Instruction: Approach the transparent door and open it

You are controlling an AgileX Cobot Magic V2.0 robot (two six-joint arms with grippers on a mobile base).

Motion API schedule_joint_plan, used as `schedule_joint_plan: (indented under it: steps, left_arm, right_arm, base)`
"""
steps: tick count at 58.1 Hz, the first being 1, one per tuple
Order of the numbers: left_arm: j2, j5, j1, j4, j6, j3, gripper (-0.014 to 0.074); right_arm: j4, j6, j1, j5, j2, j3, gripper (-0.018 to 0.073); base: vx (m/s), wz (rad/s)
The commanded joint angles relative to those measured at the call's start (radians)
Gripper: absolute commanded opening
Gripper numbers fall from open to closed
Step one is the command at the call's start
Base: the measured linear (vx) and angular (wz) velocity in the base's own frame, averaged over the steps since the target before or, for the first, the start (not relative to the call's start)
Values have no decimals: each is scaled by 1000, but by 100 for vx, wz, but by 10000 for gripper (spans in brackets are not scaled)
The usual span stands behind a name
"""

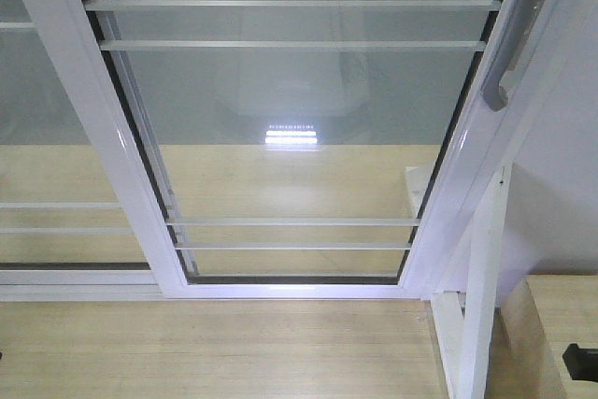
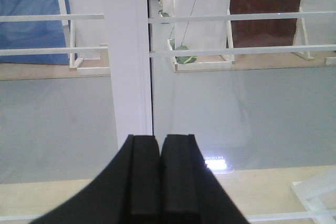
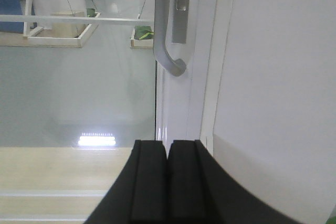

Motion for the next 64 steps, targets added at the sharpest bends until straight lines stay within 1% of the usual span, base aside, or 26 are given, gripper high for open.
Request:
schedule_joint_plan:
  steps: [1,42,44,51,54,57,64]
  left_arm:
    - [24,-75,-2,-10,-9,23,-6]
    - [24,-67,-1,-10,-9,23,-6]
    - [24,-67,-1,-10,-9,23,-6]
    - [24,-67,-1,-9,-6,23,-6]
    - [24,-67,-1,-9,-7,23,-6]
    - [24,-67,-1,-9,-7,23,-6]
    - [24,-85,-1,-9,-7,22,-6]
  right_arm:
    - [-4,-2,-5,-73,15,12,-8]
    - [-7,-4,-7,-66,16,12,-8]
    - [-22,-23,-7,-66,16,12,-8]
    - [-183,-139,-7,-65,16,12,-8]
    - [-223,-159,-7,-66,16,12,-8]
    - [-251,-160,-7,-71,16,11,-8]
    - [-264,-160,-7,-70,16,12,-8]
  base:
    - [1,2]
    - [0,0]
    - [0,0]
    - [0,0]
    - [0,0]
    - [0,0]
    - [0,0]
